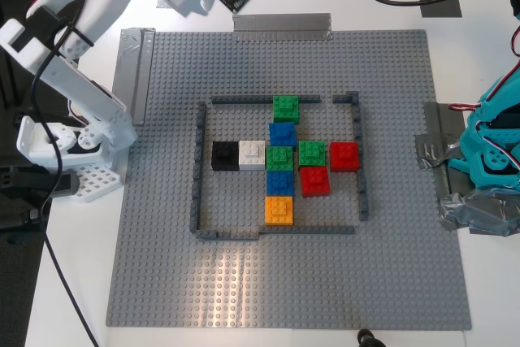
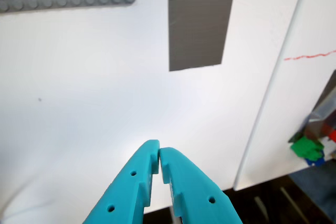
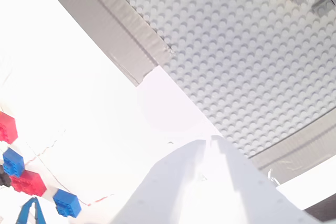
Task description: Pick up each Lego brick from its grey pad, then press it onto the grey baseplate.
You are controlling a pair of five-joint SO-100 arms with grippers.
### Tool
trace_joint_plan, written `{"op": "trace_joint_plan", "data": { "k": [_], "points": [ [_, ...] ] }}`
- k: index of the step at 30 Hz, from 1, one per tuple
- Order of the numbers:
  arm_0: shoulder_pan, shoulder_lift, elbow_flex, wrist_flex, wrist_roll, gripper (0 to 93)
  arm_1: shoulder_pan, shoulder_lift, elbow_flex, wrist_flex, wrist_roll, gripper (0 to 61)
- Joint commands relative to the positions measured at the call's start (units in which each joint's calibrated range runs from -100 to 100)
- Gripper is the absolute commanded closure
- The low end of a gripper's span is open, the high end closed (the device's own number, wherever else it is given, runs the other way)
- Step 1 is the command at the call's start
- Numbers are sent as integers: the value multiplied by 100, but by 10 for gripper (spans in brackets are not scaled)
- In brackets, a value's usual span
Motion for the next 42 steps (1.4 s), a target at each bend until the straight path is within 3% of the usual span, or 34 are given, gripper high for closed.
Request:
{"op": "trace_joint_plan", "data": {
  "k": [1,10,19,22,29,42],
  "points": [
    [-120,-53,-22,-22,22,927,-540,34,-733,241,-68,612],
    [-243,-88,-22,26,-17,927,-1099,25,-417,144,-195,613],
    [-199,-53,-22,26,-2,927,-1338,-533,251,5,181,613],
    [-199,-45,-22,26,13,927,-1345,-207,-381,551,113,613],
    [-192,-45,-13,35,13,927,-1425,437,-1185,835,318,613],
    [-192,-45,-13,35,17,927,-1519,-9,-354,705,308,613]
  ]
}}
